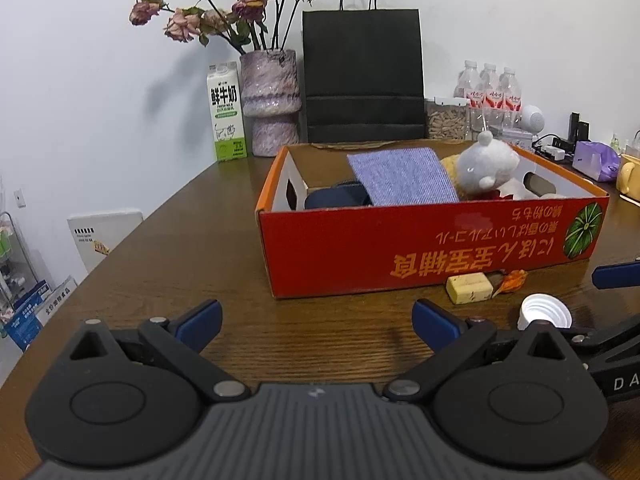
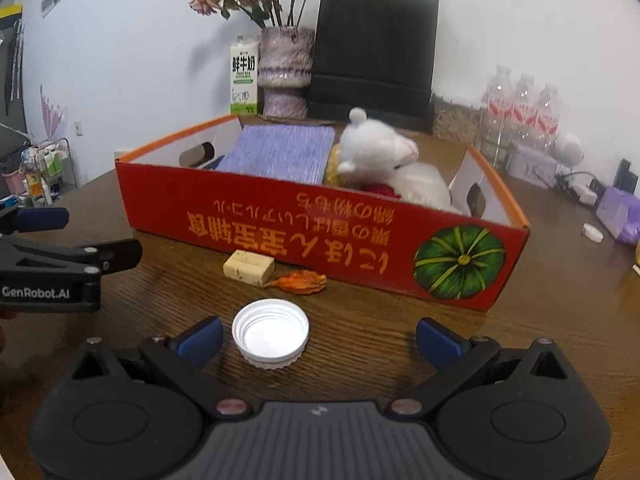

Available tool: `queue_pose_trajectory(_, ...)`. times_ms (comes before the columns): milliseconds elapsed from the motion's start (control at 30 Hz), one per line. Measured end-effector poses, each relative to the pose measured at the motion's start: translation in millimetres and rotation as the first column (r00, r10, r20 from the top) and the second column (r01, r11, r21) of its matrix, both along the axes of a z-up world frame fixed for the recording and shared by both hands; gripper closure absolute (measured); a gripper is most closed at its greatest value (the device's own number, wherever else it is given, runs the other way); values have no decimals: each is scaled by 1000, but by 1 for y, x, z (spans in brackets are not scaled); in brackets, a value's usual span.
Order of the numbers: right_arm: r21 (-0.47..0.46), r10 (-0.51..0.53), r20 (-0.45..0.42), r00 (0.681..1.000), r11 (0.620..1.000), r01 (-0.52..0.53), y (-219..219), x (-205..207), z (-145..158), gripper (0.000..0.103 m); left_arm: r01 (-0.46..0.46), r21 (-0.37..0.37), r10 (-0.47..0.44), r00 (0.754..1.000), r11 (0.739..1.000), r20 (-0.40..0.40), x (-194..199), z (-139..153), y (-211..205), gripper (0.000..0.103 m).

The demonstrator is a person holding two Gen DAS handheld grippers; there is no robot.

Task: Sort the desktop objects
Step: 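Lift both open tools out of the box and back toward the table, then grasp the white bottle cap with the right tool while the left tool grasps the yellow block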

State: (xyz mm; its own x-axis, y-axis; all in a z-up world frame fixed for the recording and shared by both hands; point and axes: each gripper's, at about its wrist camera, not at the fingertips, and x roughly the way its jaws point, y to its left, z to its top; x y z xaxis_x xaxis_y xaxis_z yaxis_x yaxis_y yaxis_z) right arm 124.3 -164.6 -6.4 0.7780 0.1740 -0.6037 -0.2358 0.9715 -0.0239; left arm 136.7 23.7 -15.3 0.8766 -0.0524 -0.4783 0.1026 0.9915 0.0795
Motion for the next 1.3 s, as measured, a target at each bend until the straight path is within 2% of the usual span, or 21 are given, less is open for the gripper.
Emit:
queue_pose_trajectory(233, 11, -5, -39, 999, 1000, 6, 2, 9, -4, 5, 4, -16, -4, 999, 1000, -36, 5, -5, 2, 0)
queue_pose_trajectory(367, 31, 13, -33, 999, 999, -11, 1, 9, -3, 16, -3, -25, 2, 998, 1000, -58, 8, -6, 3, 0)
queue_pose_trajectory(433, 40, 30, -21, 999, 999, -29, 1, 7, -2, 31, -7, -25, 5, 998, 1000, -66, 9, -6, 3, 0)
queue_pose_trajectory(500, 45, 39, -7, 999, 998, -39, 2, 4, 0, 64, -9, -20, 8, 998, 1000, -66, 9, -7, 3, 0)
queue_pose_trajectory(833, 98, -16, 14, 1000, 995, 14, -17, 3, 4, 64, -20, 26, 21, 998, 999, -66, 9, -7, -6, 0)
queue_pose_trajectory(967, 81, -53, 32, 998, 995, 50, -28, 3, 5, 64, -4, 43, 6, 999, 999, -52, 9, -5, -15, 0)
queue_pose_trajectory(1300, 75, -119, 54, 991, 991, 115, -51, 7, 5, 64, 56, 13, -56, 998, 998, -38, 17, 3, -47, 0)
